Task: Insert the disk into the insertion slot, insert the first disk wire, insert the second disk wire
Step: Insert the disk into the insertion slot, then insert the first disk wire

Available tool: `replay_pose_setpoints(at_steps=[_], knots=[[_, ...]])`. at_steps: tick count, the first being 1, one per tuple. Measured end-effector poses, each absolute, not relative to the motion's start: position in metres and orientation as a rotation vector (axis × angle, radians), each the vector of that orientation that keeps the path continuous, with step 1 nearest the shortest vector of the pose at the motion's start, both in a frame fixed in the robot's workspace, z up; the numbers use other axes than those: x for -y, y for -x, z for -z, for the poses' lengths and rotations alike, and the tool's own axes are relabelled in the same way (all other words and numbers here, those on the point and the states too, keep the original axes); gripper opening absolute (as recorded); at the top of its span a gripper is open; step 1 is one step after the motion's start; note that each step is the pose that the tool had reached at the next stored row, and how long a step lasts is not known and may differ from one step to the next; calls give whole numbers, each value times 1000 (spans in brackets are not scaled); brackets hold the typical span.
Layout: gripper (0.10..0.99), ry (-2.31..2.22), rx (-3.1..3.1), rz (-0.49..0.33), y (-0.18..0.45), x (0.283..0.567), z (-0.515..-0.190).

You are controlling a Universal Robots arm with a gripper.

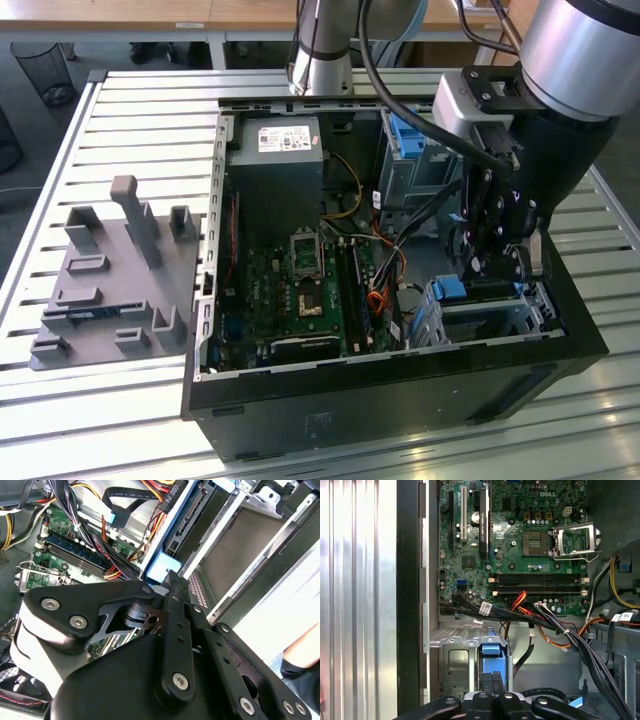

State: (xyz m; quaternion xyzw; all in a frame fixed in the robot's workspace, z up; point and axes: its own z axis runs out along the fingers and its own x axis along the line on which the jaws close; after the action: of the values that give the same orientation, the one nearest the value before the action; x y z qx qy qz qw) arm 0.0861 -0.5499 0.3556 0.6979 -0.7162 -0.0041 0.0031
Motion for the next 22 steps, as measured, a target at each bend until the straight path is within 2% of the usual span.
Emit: replay_pose_setpoints(at_steps=[22], knots=[[106,-2188,2246,14,-104,550,-355]])
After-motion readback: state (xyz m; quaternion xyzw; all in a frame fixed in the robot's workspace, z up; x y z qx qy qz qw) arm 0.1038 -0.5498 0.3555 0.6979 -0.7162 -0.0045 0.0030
